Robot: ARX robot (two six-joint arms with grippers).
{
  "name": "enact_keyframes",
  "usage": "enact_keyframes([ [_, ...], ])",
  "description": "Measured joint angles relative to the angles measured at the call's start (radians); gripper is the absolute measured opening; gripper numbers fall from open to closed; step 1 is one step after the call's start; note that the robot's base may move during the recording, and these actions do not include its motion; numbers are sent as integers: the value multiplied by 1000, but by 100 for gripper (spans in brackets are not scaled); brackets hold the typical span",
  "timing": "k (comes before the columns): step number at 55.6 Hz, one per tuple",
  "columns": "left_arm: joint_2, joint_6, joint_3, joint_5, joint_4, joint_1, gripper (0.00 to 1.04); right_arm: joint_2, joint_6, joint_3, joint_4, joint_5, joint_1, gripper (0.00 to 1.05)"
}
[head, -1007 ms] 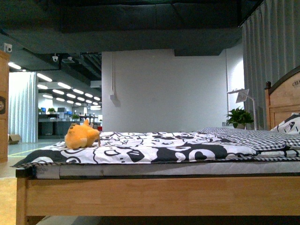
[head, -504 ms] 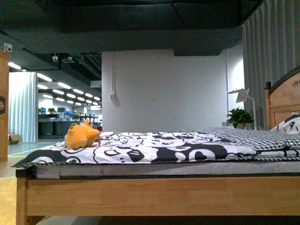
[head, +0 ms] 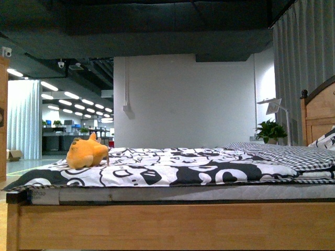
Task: Put away toys
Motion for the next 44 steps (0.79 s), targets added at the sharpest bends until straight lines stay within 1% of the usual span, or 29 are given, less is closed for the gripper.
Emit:
enact_keyframes([
  [44, 0, 0, 0, 0, 0, 0, 98, 0, 0, 0, 0, 0, 0, 98],
])
